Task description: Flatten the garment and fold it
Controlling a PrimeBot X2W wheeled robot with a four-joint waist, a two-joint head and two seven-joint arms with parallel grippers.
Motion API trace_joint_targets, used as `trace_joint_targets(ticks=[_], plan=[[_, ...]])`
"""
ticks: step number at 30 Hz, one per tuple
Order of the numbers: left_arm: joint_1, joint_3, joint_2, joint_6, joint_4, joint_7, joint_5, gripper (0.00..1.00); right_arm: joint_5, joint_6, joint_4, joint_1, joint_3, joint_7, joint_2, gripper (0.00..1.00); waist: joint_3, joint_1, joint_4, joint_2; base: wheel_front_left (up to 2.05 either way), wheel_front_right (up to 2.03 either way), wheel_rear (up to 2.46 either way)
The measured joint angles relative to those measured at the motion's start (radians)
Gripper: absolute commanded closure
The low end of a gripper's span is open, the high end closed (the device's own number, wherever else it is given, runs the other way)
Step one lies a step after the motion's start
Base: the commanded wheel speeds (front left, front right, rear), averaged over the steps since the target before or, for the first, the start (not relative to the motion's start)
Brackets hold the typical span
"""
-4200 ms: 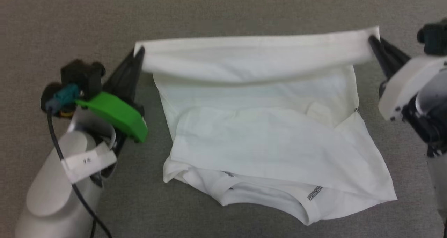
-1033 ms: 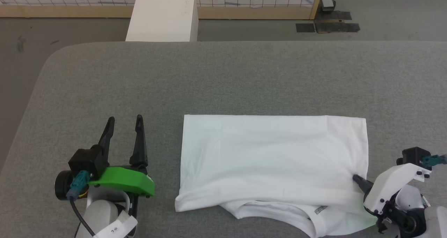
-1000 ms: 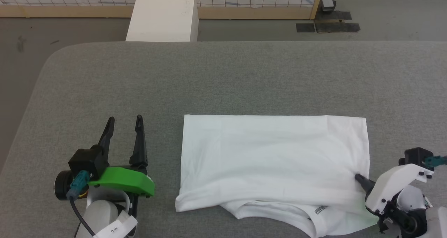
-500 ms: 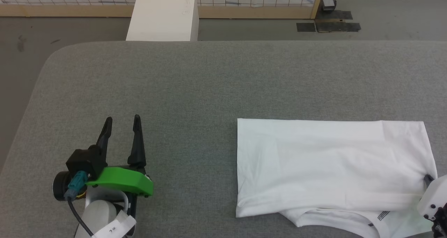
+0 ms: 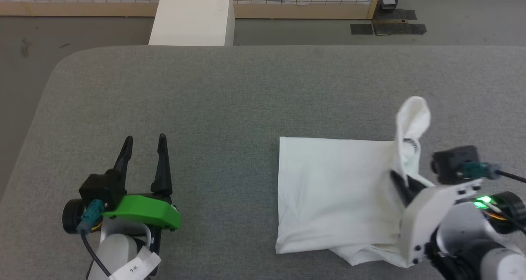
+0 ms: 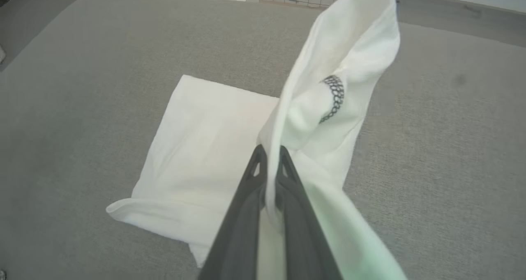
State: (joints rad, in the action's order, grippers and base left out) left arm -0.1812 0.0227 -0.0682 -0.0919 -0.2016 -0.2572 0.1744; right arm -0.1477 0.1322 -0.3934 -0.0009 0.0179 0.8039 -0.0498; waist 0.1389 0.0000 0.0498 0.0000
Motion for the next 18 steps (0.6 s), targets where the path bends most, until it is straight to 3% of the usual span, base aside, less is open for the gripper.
trace_joint_targets(ticks=[5,10,18], plan=[[-0.018,-0.007,0.003,-0.005,0.001,0.0,0.0,0.0,0.02,0.0,0.094,-0.097,0.174,0.023,0.0,1.0,0.015,0.0,0.016,0.0,0.0,0.0,0.0],[-0.034,-0.016,0.006,-0.01,0.001,0.0,0.0,0.0,0.009,0.0,0.269,-0.191,0.3,0.022,0.0,1.0,0.038,0.0001,0.041,0.0,0.0,0.0,0.0],[-0.036,-0.019,0.009,-0.013,-0.001,0.0,0.0,0.0,-0.056,0.0,0.489,-0.259,0.397,-0.004,0.0,1.0,0.065,0.0001,0.077,0.0,0.0,0.0,0.0]])
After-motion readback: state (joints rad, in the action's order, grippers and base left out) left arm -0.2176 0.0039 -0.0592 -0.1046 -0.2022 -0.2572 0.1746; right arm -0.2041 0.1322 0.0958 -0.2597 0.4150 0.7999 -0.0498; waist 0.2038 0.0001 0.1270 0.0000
